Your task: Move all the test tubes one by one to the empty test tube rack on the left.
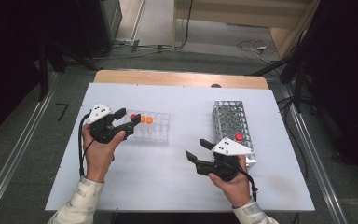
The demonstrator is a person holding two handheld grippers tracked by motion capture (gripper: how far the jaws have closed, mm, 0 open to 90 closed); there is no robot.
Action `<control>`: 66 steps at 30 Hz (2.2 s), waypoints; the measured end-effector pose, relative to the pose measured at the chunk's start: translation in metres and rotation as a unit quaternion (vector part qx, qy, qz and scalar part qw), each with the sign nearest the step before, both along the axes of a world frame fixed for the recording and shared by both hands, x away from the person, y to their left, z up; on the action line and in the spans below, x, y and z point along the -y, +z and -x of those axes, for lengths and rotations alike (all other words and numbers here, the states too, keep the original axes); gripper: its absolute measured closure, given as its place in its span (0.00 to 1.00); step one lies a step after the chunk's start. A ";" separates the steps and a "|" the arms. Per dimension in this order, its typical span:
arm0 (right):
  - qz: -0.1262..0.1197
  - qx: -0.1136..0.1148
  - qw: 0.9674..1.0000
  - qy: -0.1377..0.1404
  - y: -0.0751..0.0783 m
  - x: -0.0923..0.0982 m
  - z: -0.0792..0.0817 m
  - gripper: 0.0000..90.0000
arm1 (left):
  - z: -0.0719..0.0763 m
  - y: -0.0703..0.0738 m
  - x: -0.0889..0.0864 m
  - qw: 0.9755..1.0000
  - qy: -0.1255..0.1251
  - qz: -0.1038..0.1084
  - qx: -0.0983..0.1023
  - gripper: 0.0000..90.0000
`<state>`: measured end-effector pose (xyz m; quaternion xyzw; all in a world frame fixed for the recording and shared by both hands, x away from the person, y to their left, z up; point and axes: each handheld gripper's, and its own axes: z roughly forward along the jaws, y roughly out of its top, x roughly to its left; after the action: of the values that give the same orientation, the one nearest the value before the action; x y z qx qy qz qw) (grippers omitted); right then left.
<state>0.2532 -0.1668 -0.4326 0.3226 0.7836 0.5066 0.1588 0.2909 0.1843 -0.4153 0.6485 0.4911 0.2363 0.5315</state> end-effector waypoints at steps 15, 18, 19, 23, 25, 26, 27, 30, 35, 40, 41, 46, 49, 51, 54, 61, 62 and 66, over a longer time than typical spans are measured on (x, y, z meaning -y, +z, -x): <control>-0.004 0.007 0.998 -0.063 0.002 0.071 0.023 0.32 | 0.001 0.000 0.002 1.000 -0.017 0.008 0.002 0.28; -0.001 0.005 0.997 -0.077 0.000 0.082 0.022 0.31 | 0.002 0.000 0.002 1.000 -0.019 0.008 0.001 0.28; 0.000 0.006 0.997 -0.082 -0.001 0.084 0.022 0.31 | 0.002 0.000 0.002 1.000 -0.020 0.007 0.001 0.28; -0.001 0.005 0.995 -0.096 -0.001 0.091 0.019 0.30 | 0.002 0.000 0.002 1.000 -0.019 0.009 0.004 0.28; 0.000 0.006 0.995 -0.103 -0.002 0.093 0.017 0.30 | 0.003 0.000 0.003 1.000 -0.019 0.008 0.004 0.28; 0.000 0.006 0.994 -0.107 -0.003 0.094 0.016 0.30 | 0.003 0.000 0.003 1.000 -0.019 0.007 0.003 0.28; 0.002 0.007 0.994 -0.110 -0.004 0.095 0.014 0.30 | 0.003 0.000 0.003 1.000 -0.020 0.006 0.002 0.28; 0.011 0.009 0.992 -0.126 -0.008 0.096 0.008 0.31 | 0.002 0.000 0.003 1.000 -0.020 0.007 0.002 0.27; 0.023 0.011 0.990 -0.138 -0.016 0.095 -0.005 0.33 | 0.002 0.000 0.004 1.000 -0.021 0.008 0.002 0.27; 0.041 0.012 0.988 -0.148 -0.021 0.093 -0.016 0.42 | 0.002 -0.002 0.004 1.000 -0.022 0.008 0.001 0.27; 0.045 0.014 0.987 -0.151 -0.022 0.092 -0.017 0.45 | 0.002 -0.002 0.004 1.000 -0.023 0.008 0.000 0.27; 0.056 0.021 0.986 -0.157 -0.024 0.093 -0.022 0.62 | 0.002 -0.001 0.005 1.000 -0.022 0.006 0.000 0.27; 0.057 0.024 0.985 -0.159 -0.025 0.093 -0.024 0.72 | 0.002 -0.001 0.006 1.000 -0.021 0.006 0.000 0.28; 0.053 0.028 0.985 -0.162 -0.024 0.094 -0.025 0.78 | 0.002 -0.001 0.006 1.000 -0.021 0.006 0.000 0.27; 0.046 0.027 0.985 -0.162 -0.020 0.095 -0.024 0.79 | 0.002 -0.001 0.006 1.000 -0.021 0.008 0.001 0.27; 0.028 0.043 0.987 -0.155 0.008 0.098 -0.017 0.79 | 0.003 0.001 0.004 1.000 -0.020 0.010 0.005 0.27; 0.026 0.047 0.987 -0.153 0.013 0.098 -0.016 0.79 | 0.003 0.001 0.004 1.000 -0.019 0.010 0.006 0.27; 0.016 0.057 0.987 -0.151 0.031 0.097 -0.011 0.79 | 0.004 0.002 0.003 1.000 -0.017 0.011 0.008 0.27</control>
<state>0.2638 -0.2638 -0.4013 0.4053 0.7237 0.4815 0.2830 0.2867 0.1812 -0.4130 0.6489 0.4784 0.2265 0.5466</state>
